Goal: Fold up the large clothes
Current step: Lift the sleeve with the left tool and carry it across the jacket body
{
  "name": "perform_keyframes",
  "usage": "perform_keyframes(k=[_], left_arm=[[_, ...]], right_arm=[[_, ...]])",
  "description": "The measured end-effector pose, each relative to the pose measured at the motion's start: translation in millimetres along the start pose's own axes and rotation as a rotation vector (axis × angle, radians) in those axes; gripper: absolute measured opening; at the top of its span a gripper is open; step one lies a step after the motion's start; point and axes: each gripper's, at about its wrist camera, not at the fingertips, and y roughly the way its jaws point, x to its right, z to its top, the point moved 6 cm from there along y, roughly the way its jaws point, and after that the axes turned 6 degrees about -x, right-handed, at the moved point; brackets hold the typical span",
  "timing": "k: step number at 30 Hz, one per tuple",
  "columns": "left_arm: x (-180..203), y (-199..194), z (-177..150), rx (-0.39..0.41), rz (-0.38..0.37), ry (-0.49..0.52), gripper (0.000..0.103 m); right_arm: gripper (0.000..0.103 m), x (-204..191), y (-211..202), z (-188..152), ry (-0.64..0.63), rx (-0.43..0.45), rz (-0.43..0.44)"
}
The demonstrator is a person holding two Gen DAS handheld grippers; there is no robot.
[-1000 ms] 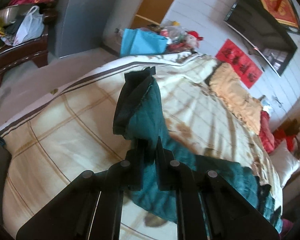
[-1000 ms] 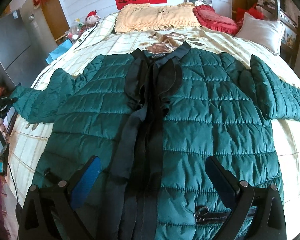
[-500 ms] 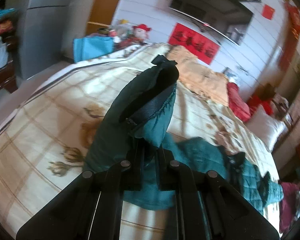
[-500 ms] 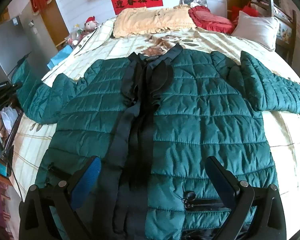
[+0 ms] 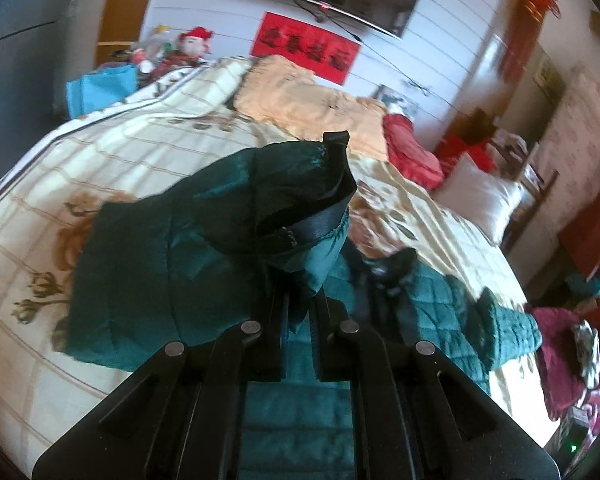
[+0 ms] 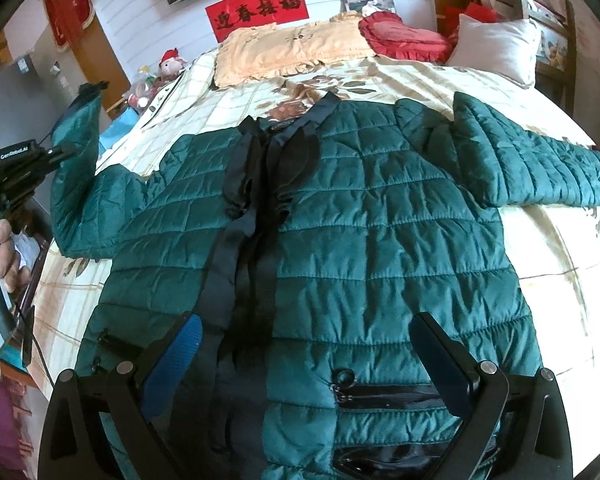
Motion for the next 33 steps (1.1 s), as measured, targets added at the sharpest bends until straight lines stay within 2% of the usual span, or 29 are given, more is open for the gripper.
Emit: perform_keyframes(k=[14, 18, 25, 33], left_arm=[[123.5, 29.8, -26.6, -0.085, -0.142, 0.148, 0.007], [148.3, 40.8, -34.7, -0.113, -0.171, 0.171, 0.007], [170.7, 65.6, -51.1, -0.168, -0.19, 0.186, 0.007], [160.4, 104.1, -72.2, -0.247, -0.18, 0.154, 0.007]], right_arm=[[0.103, 33.8, -3.3, -3.3, 0.075, 0.005, 0.013], [0.103, 43.0, -3.0, -4.6, 0.092, 0.004, 0.014], [0.103, 56.3, -2.4, -5.5, 0.116, 0.0, 0.007], [0.103, 64.2, -2.6, -4.5, 0.118, 0.0, -0.011]])
